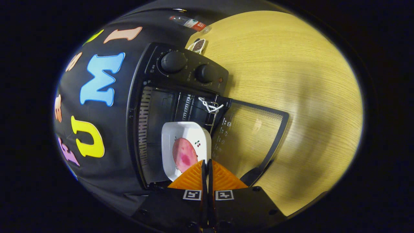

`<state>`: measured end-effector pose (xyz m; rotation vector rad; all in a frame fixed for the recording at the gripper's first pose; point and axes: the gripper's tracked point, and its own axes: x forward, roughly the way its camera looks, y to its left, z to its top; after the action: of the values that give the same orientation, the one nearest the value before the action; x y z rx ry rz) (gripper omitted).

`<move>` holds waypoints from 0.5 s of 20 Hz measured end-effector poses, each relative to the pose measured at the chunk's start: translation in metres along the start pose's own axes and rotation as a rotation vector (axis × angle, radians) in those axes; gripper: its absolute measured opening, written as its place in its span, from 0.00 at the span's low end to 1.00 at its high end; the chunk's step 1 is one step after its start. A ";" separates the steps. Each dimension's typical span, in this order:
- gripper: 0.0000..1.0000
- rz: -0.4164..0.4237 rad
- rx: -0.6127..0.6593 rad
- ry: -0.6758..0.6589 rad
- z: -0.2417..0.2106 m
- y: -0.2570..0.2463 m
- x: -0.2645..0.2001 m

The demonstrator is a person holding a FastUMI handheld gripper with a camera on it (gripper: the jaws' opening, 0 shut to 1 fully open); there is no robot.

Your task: Open the toaster oven, put the food inside, and close the toaster oven door.

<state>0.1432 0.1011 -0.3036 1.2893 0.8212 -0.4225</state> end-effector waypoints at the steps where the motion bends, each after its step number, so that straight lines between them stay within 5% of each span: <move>1: 0.02 0.003 0.027 -0.003 0.000 0.002 0.004; 10: 0.02 0.020 0.160 -0.075 0.010 0.025 0.034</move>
<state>0.1857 0.1037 -0.3113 1.4200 0.7226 -0.5256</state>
